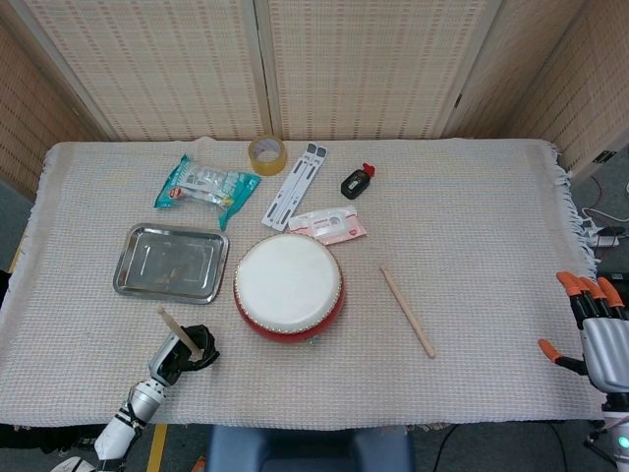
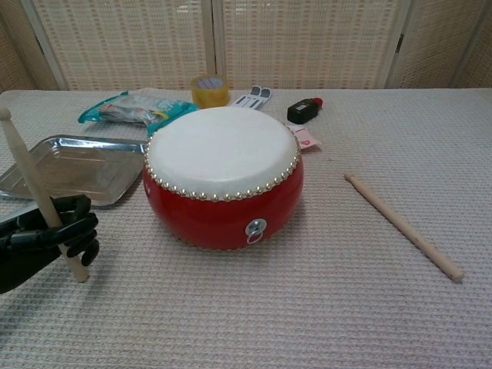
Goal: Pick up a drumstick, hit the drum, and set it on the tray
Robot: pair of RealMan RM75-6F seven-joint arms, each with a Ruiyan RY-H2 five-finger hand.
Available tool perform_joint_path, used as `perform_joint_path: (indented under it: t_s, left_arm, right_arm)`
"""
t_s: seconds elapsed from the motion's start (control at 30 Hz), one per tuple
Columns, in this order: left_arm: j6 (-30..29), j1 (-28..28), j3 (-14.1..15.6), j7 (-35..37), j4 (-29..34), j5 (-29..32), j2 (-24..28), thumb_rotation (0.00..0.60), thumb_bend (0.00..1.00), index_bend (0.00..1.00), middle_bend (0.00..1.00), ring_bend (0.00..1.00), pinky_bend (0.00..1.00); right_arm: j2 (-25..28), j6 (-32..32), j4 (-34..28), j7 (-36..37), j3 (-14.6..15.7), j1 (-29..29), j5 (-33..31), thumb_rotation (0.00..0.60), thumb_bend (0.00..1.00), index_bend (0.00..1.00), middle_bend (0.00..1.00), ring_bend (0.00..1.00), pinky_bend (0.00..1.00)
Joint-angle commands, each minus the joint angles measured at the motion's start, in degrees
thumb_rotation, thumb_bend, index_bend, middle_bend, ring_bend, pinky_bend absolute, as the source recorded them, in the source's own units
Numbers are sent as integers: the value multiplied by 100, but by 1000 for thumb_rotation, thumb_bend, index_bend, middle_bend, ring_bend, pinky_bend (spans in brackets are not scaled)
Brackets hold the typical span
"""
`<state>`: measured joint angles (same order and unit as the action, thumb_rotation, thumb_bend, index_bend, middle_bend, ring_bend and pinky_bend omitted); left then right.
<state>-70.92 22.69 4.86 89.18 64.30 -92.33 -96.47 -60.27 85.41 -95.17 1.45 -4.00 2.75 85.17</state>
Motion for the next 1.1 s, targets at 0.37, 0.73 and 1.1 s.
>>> perform_joint_path:
  t_s: [0.37, 0.73, 1.1]
  left_arm:
    - [13, 25, 34, -166, -59, -23, -39, 600, 191, 771, 784, 751, 654]
    - [58, 34, 57, -369, -139, -15, -99, 600, 191, 834, 871, 835, 761]
    - [73, 18, 73, -486, -233, 4, -159, 600, 191, 882, 938, 905, 853]
  right_arm:
    - [-8, -17, -9, -15, -8, 21, 1, 600, 182, 0, 85, 0, 35]
    - [-10, 4, -25, -32, -11, 14, -4, 600, 183, 0, 85, 0, 35]
    - [-8, -4, -37, -44, -10, 15, -15, 600, 182, 0, 85, 0, 35]
